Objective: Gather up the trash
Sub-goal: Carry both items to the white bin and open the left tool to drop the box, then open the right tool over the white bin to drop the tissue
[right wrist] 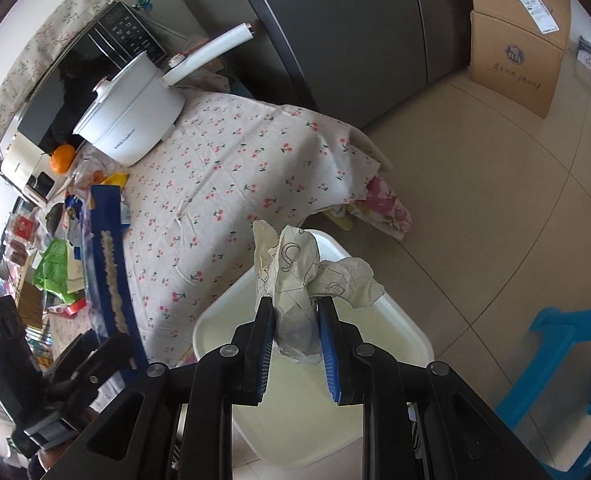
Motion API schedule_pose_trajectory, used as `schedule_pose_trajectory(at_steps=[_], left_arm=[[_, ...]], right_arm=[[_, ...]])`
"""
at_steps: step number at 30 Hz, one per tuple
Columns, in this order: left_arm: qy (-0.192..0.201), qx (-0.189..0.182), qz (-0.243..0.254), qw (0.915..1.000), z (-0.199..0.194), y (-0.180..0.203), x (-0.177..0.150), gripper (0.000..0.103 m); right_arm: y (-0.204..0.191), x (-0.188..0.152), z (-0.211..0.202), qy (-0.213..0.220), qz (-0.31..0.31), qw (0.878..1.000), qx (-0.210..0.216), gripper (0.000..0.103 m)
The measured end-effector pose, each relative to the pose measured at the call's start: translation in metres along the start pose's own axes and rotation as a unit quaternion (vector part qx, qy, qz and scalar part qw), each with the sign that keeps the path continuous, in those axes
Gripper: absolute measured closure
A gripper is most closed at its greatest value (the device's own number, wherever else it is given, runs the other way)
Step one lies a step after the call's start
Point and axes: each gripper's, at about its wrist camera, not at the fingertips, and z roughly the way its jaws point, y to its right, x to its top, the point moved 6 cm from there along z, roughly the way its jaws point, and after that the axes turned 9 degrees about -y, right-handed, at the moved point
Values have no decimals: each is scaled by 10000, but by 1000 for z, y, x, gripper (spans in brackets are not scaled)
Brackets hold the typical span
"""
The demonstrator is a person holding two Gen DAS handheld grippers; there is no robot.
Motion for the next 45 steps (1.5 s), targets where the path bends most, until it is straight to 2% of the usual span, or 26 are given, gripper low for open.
schedule_pose_trajectory(at_steps=[7, 13, 17, 19, 25, 30, 32, 33, 34, 35, 40, 45], left_arm=[[-96, 278, 363, 9989, 32, 6, -6, 10], [-75, 433, 210, 9988, 28, -3, -4, 7], [-104, 612, 85, 9980, 11, -11, -5, 0], [-125, 723, 71, 9973, 1, -16, -8, 0], [-6, 1378, 224, 9902, -32, -39, -19, 0], [77, 1579, 27, 9874, -59, -64, -28, 0], [117, 1640, -70, 9864, -69, -73, -31, 0], [126, 1671, -131, 9858, -74, -79, -34, 0], [133, 1692, -198, 9853, -80, -83, -36, 0], [145, 1693, -267, 9851, -85, -87, -37, 0], [226, 1737, -614, 9826, -111, -113, -46, 0], [267, 1978, -913, 9756, -135, -147, -53, 0]], right_arm=[[18, -4, 20, -323, 300, 9989, -140, 80], [19, -5, 23, -347, 230, 9984, -384, 79], [16, -5, 29, -414, 159, 9981, -427, 79], [12, -6, 34, -485, 120, 9978, -429, 79], [-2, -7, 51, -729, 60, 9962, -478, 77], [-18, -4, 60, -783, -68, 9953, -572, 76], [-25, -3, 63, -815, -72, 9951, -561, 72], [-29, -2, 65, -841, -63, 9951, -520, 58], [-33, -1, 66, -838, -38, 9954, -471, 37], [-36, 0, 64, -787, -18, 9961, -400, 31], [-59, 5, 60, -670, -103, 9975, -219, 26], [-88, 4, 62, -657, -339, 9971, -161, 25]])
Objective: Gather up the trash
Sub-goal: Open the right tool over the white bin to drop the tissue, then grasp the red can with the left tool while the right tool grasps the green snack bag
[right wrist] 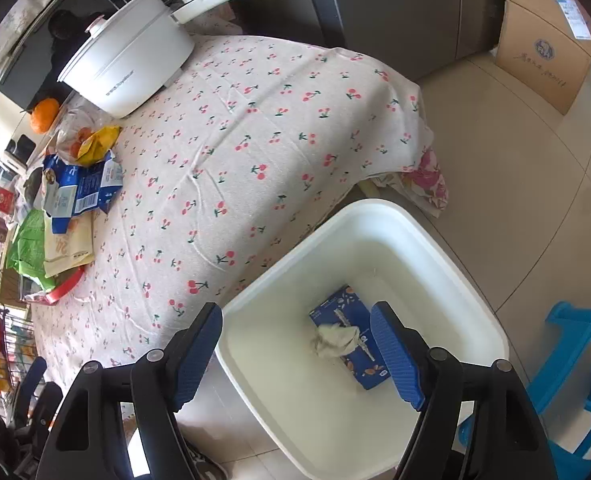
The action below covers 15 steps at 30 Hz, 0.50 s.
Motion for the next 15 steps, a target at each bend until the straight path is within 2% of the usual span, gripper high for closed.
schedule_pose_trajectory(at_steps=[4, 9, 15], left_arm=[[82, 299, -266, 9992, -12, -43, 6, 0], [167, 1029, -396, 9938, -28, -97, 24, 0], [57, 1303, -999, 9864, -19, -158, 36, 0]], right_arm=[[-27, 4, -1, 82, -339, 9993, -110, 24], [-61, 10, -1, 183, -746, 9967, -246, 22], [-101, 21, 2, 278, -1250, 9907, -465, 21]])
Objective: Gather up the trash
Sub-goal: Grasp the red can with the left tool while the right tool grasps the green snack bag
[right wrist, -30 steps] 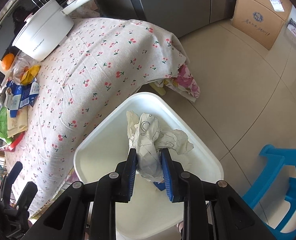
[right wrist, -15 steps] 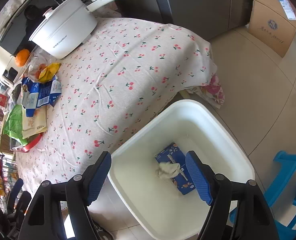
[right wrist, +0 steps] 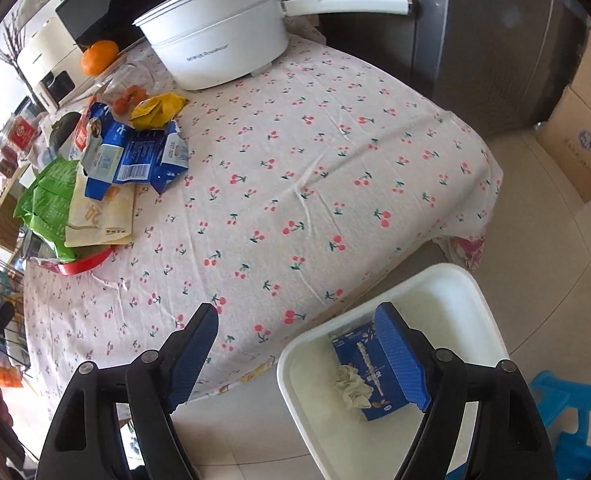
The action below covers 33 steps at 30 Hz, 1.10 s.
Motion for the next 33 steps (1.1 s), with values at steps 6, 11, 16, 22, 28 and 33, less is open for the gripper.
schedule_pose_trajectory(at_steps=[6, 11, 16, 22, 28, 33], left_arm=[[-16, -231, -465, 9987, 30, -22, 21, 2], [54, -352, -460, 9983, 49, -18, 38, 10], [306, -488, -410, 9975, 55, -10, 56, 17], [264, -552, -463, 9971, 57, -8, 58, 47], [80, -697, -827, 9941, 45, -26, 49, 47], [75, -892, -1087, 9900, 28, -42, 41, 47]], right_arm=[[-34, 17, 5, 56, -387, 9992, -48, 21], [-64, 27, 12, 88, -622, 9980, -24, 20], [-87, 34, 18, 109, -730, 9973, 54, 20], [-108, 36, 27, 74, -810, 9966, 153, 20], [-124, 39, 28, 140, -876, 9955, 343, 20], [-158, 52, 16, 409, -991, 9925, 592, 20]])
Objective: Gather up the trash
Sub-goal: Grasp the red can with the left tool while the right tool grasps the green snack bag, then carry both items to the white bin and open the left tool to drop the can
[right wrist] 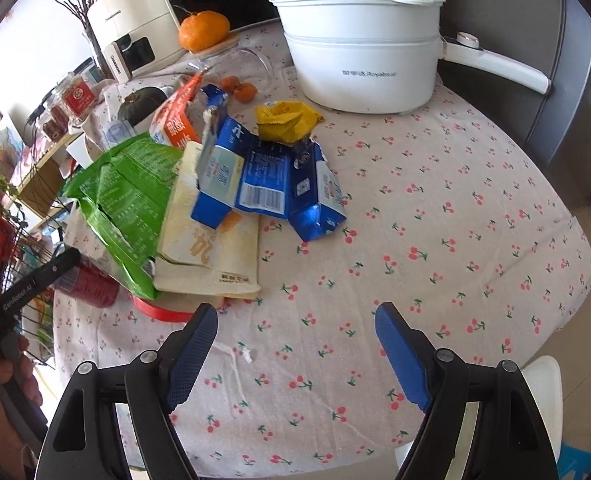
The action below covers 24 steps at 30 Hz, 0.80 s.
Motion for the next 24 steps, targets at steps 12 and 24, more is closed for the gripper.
schedule_pose_trajectory(at_steps=[12, 24], left_arm=[[543, 442, -122, 9975, -67, -55, -4, 47], [579, 254, -424, 9971, -84, -94, -19, 47]], right_arm=[[-140, 35, 40, -45, -868, 9959, 239, 21], [-169, 57, 89, -32, -1295, 9854, -1107, 66]])
